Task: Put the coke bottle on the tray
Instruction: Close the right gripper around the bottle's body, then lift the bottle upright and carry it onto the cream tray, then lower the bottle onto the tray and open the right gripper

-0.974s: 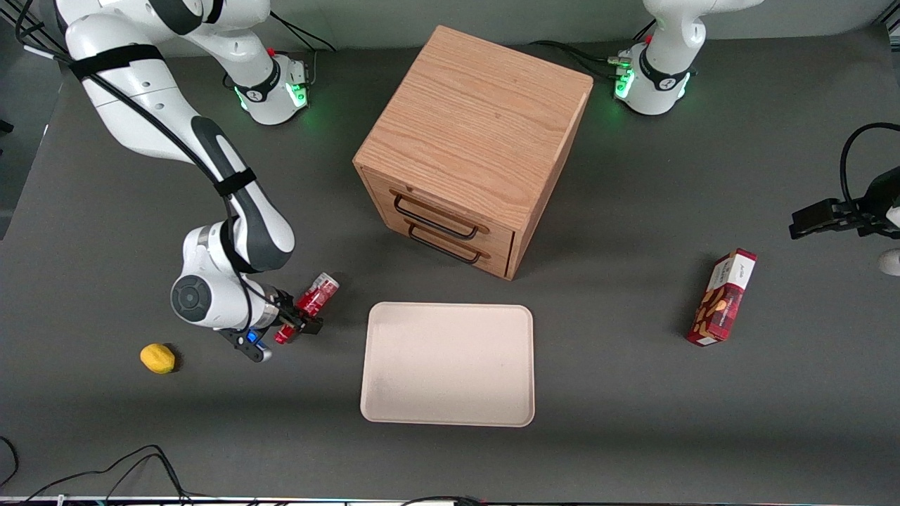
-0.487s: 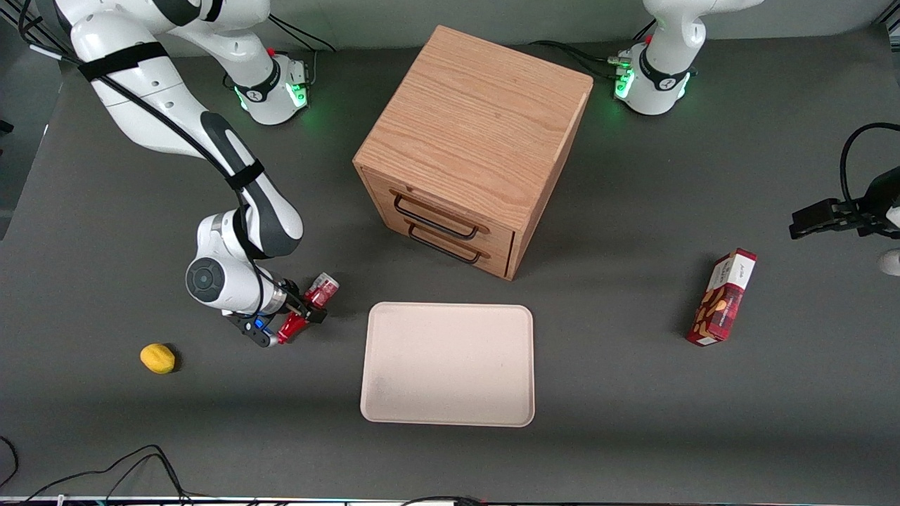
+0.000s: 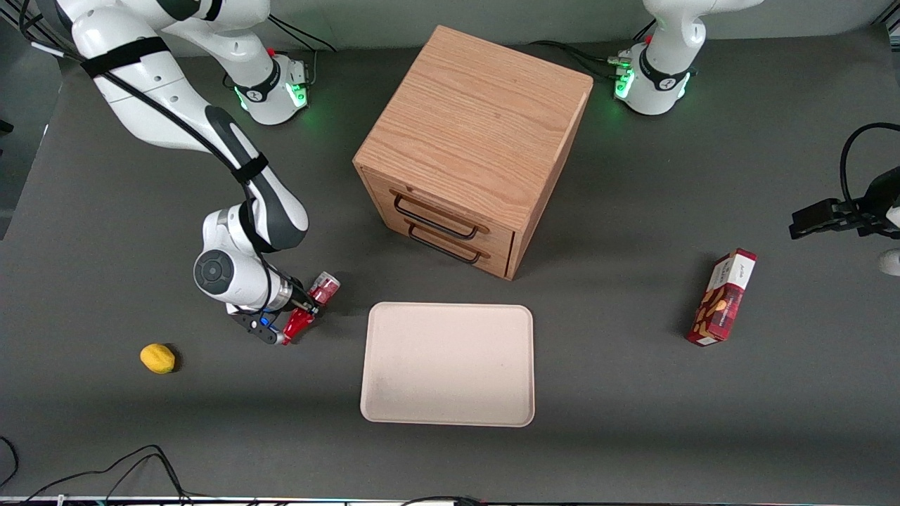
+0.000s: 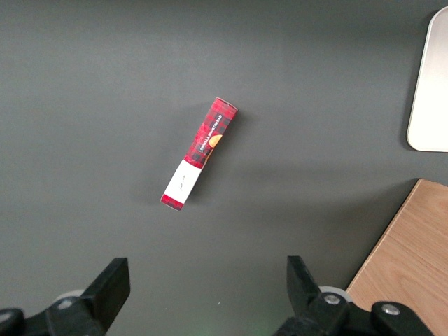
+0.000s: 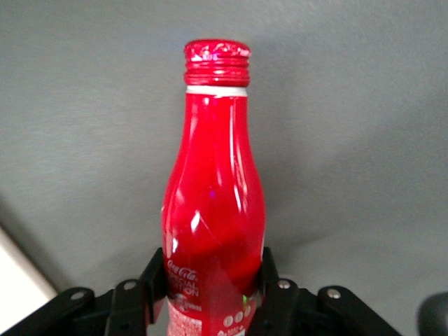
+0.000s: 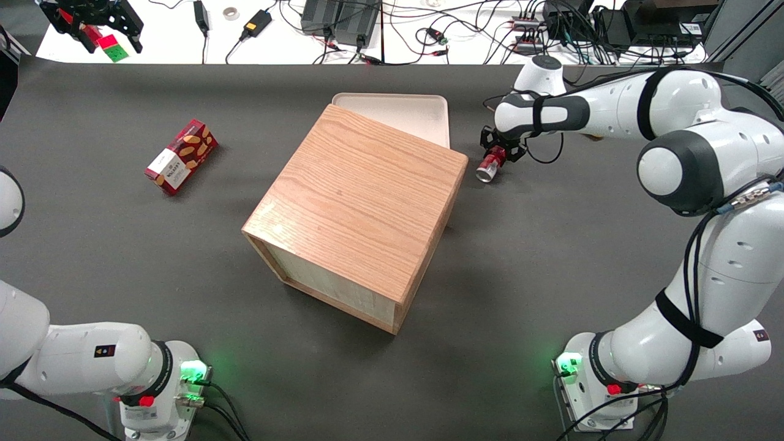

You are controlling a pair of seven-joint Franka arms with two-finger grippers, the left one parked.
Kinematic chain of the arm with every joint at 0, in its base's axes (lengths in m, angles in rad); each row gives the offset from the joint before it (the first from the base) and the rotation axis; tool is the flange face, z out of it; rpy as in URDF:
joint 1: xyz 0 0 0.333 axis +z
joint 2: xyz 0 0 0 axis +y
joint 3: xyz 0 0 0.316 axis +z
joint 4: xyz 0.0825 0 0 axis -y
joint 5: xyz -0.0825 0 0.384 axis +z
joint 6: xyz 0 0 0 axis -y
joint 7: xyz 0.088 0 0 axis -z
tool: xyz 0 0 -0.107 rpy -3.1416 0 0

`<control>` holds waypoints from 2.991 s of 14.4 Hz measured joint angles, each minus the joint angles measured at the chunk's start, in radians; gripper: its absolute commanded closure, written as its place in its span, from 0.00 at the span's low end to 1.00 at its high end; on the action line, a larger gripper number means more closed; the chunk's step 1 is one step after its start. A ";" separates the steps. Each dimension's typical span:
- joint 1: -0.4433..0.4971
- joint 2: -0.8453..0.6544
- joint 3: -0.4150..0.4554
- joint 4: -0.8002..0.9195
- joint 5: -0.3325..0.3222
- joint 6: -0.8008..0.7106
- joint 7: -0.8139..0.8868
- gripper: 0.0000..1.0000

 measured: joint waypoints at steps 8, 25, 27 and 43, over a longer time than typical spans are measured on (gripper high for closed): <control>-0.003 -0.068 0.022 0.498 -0.001 -0.582 -0.235 1.00; 0.087 0.526 0.118 0.855 -0.063 -0.230 -0.393 1.00; 0.095 0.526 0.118 0.863 -0.063 -0.230 -0.393 1.00; 0.099 0.526 0.120 0.873 -0.098 -0.235 -0.409 0.00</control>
